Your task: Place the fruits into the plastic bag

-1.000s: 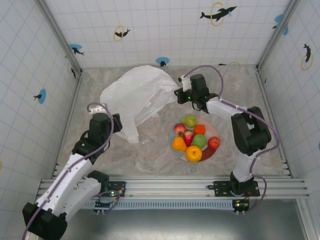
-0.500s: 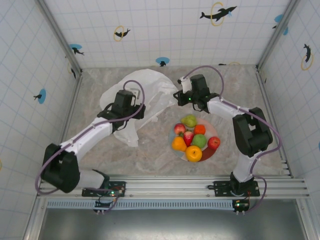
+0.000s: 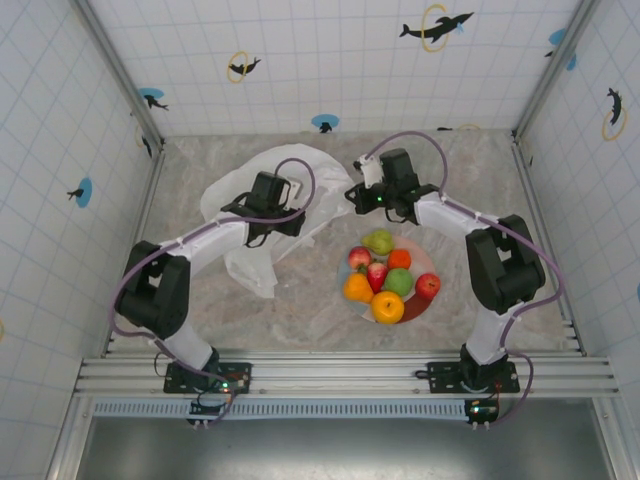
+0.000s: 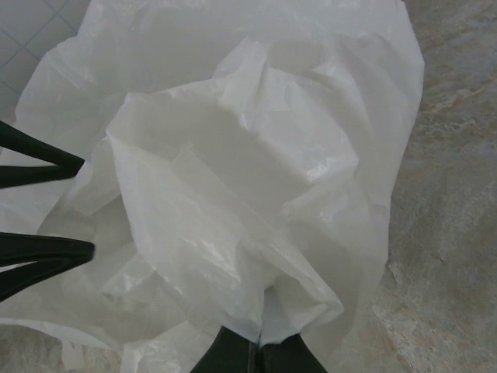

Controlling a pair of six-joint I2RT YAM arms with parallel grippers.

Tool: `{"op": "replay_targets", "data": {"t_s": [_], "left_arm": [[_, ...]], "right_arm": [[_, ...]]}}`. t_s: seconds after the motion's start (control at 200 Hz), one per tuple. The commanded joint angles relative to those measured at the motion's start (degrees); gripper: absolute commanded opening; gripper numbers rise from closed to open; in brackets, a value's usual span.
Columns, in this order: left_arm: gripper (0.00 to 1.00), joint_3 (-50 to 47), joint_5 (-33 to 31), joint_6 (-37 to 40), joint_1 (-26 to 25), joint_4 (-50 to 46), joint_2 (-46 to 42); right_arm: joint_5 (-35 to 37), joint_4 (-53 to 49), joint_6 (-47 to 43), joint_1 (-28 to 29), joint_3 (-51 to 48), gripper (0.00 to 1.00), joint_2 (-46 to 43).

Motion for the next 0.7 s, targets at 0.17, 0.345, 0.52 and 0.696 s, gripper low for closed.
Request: {"op": "replay_targets", "data": {"t_s": [0.17, 0.345, 0.52, 0.696], "left_arm": [[0.24, 0.45, -5.43, -0.17, -0.42, 2.99, 1.89], [0.00, 1.02, -1.57, -7.38, 0.07, 3.63, -2.55], [0.00, -1.63, 3.75, -18.65, 1.46, 7.39, -6.52], [0.00, -2.38, 3.11, -22.18, 1.85, 7.71, -7.82]], "right_arm": [[-1.91, -6.17, -6.43, 0.53, 4.90, 0.05, 0.09], [14.34, -10.67, -1.44, 0.50, 12.74, 0.23, 4.44], [9.72, -10.62, 7.55, 1.06, 20.15, 0.55, 8.73], [10.50, -4.91, 9.01, 2.50, 12.34, 0.79, 3.41]]}}
